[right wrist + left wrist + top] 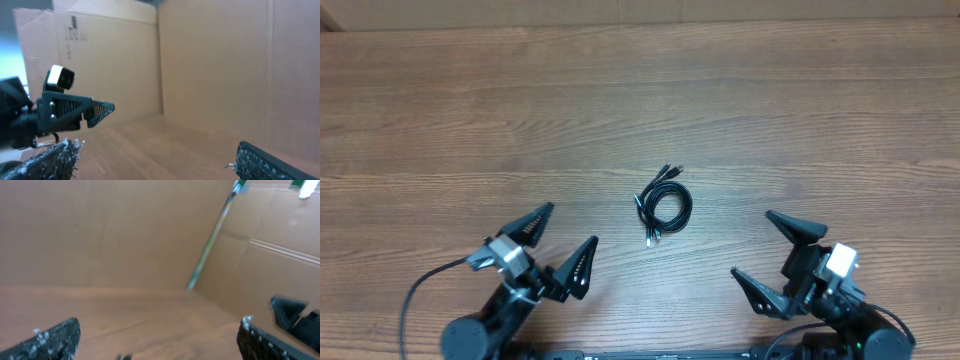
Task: Untangle cables
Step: 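Move both grippers forward toward the coiled black cables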
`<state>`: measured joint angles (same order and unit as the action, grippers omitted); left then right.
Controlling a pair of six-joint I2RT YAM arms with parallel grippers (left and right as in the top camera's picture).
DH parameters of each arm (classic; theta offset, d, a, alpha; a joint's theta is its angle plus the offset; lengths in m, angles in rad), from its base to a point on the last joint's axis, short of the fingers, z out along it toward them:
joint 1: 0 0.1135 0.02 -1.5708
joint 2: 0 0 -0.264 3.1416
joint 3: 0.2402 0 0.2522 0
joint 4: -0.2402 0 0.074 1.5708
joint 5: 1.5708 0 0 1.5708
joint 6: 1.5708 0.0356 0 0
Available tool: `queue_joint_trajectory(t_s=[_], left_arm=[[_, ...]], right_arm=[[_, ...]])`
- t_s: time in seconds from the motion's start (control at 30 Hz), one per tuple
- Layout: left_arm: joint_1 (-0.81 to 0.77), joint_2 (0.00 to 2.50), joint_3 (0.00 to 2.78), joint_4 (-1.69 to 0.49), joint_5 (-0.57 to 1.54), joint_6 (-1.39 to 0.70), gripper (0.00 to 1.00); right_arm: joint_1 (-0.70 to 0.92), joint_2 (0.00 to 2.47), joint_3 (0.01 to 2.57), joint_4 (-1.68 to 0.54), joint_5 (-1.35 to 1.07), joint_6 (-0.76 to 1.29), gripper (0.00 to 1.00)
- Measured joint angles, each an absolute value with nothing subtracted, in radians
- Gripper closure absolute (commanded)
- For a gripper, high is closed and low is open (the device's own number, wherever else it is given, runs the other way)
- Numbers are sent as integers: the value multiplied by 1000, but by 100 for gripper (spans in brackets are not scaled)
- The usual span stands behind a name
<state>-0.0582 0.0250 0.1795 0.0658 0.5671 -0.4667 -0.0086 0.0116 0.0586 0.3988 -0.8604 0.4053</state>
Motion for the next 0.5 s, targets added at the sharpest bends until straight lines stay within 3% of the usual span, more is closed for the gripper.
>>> queue_joint_trajectory(t_s=[0.1,0.23,0.5], left_arm=[[-58,86,391,-126,533,-364,0],[-58,247,711,-413,496,-273,0],[-58,785,1291,-1094,471,-174,0]], right_arm=[[-50,13,189,239,-838,365,0],[-124,55,492,-142,-793,241,0],[-190,351,1061,-927,-768,10,0]])
